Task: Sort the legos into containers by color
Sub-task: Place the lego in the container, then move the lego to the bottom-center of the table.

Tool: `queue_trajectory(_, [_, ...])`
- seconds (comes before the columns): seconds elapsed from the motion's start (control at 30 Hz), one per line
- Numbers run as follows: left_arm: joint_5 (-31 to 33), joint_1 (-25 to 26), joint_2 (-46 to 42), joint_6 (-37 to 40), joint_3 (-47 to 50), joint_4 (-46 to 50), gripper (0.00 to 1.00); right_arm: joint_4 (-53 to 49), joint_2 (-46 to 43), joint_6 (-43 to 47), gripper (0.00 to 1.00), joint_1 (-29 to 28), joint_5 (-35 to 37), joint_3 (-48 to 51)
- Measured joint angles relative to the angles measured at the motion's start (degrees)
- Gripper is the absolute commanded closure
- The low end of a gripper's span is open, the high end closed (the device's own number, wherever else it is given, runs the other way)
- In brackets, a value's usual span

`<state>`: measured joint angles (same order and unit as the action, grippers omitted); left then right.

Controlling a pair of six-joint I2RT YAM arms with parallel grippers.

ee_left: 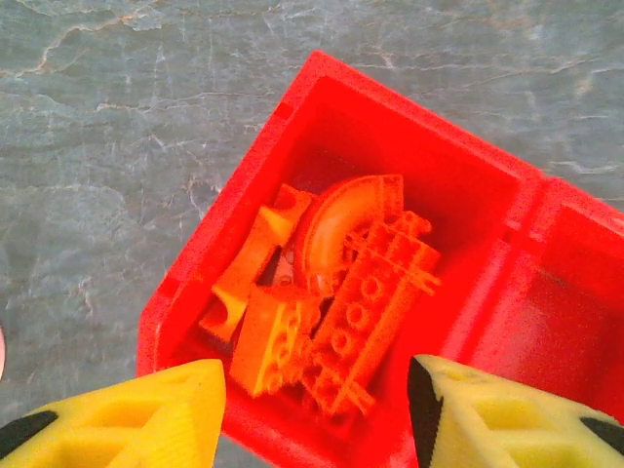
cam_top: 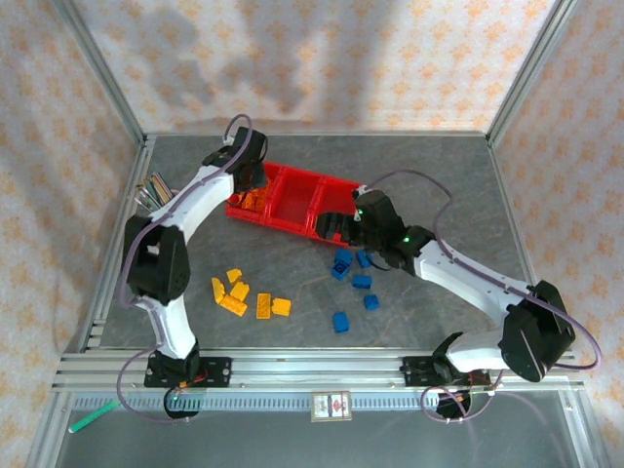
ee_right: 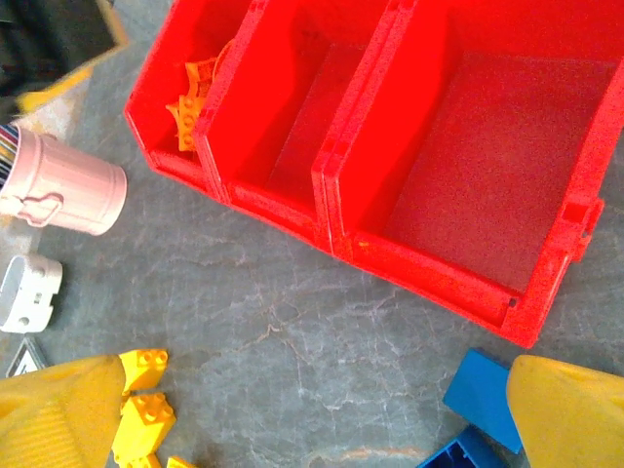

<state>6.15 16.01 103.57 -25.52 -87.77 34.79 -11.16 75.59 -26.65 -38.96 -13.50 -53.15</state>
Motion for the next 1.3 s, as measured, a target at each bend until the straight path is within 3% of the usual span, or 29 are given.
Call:
queue_trajectory(0.33, [-1.9, 9.6, -16.0, -5.7, 18.0, 0.1, 0.44, -0.3, -2.3, 2.1, 0.00, -2.9, -1.8, 5.6])
queue_trajectory(0.53, [-2.6, 16.1, -25.0, -13.5, 27.2, 1.7, 0.44, -0.3, -4.6, 2.9, 0.00, -4.8, -1.9, 9.4])
queue_trajectory(0.7, [-3.1, 24.4, -31.8, -21.8, 33.5, 2.4, 0.44, 0.7, -7.0, 2.7, 0.00, -5.8, -2.2, 13.8])
queue_trajectory(1.03, [-4.5, 40.2, -34.6, -37.9, 41.4, 5.8, 0.42, 1.8, -11.6, 0.8, 0.00, -5.9, -2.6, 21.7])
queue_trajectory(1.3, [-5.7, 45.5, -31.6, -45.1, 43.1, 4.7, 0.34, 3.2, -11.6, 0.5, 0.00, -5.9, -2.3, 21.9])
